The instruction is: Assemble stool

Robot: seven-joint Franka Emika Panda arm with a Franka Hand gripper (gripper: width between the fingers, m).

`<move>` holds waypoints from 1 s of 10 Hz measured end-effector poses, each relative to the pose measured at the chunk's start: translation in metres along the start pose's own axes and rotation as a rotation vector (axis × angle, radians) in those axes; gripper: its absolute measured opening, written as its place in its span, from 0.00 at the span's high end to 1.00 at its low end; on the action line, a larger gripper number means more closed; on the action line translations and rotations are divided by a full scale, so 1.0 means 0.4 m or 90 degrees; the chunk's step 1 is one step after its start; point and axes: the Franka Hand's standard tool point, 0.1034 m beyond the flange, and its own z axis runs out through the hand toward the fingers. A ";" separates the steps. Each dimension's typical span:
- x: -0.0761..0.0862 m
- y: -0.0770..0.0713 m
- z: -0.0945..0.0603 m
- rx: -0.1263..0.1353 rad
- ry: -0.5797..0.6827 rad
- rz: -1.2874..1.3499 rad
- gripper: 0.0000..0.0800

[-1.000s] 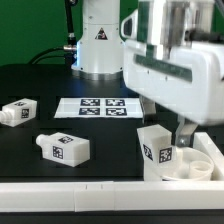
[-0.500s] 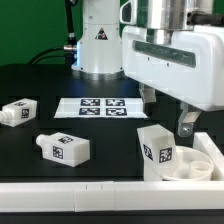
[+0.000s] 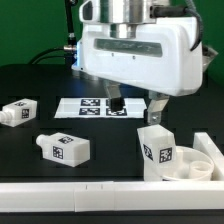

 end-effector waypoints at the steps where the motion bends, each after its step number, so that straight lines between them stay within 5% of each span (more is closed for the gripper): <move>1: -0.002 -0.001 0.001 0.000 0.000 -0.004 0.19; 5: 0.032 0.011 -0.011 0.002 0.004 -0.258 0.19; 10: 0.026 0.030 0.004 -0.016 0.000 -0.594 0.19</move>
Offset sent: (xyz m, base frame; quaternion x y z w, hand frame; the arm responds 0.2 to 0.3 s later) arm 0.0062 0.0015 0.0055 0.0242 -0.0623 -0.2606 0.9631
